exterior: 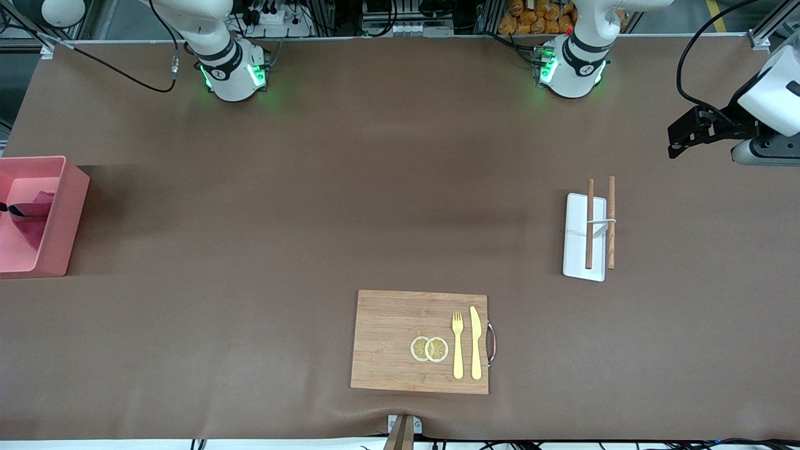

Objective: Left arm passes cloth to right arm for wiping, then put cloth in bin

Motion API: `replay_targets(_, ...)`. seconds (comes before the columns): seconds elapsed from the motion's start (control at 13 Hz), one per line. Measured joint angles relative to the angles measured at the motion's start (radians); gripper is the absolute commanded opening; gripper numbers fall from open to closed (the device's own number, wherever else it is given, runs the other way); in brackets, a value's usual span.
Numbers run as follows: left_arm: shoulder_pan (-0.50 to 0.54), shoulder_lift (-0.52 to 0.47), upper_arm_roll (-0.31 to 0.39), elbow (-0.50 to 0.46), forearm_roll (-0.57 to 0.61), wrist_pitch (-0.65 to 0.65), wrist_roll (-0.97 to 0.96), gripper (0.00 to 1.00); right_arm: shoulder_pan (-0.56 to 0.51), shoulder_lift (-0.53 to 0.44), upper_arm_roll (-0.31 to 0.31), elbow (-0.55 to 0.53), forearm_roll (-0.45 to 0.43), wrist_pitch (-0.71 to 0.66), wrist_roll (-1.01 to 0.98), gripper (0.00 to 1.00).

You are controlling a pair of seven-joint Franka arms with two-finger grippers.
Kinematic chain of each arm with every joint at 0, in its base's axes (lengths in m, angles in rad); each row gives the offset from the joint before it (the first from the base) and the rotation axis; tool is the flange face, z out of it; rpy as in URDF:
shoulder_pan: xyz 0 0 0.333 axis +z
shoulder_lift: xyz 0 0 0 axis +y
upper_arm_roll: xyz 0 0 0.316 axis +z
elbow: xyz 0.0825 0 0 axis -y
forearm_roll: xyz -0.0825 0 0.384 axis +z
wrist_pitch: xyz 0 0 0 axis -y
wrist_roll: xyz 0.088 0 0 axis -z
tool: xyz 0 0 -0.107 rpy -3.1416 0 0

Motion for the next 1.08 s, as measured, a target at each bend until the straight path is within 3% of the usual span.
replay_targets(0.39, 0.0, 0.0, 0.0, 0.0, 0.0, 0.0, 0.0, 1.0, 0.151, -0.081, 0.002, 0.041, -0.112, -0.24, 0.38, 1.0)
replay_targets(0.69, 0.0, 0.0, 0.0, 0.0, 0.0, 0.0, 0.0, 1.0, 0.3, -0.093, 0.008, 0.037, -0.115, -0.341, 0.708, 1.0)
replay_targets(1.08, 0.0, 0.0, 0.0, 0.0, 0.0, 0.0, 0.0, 1.0, 0.5, -0.154, 0.013, -0.051, -0.054, -0.329, 1.065, 1.0)
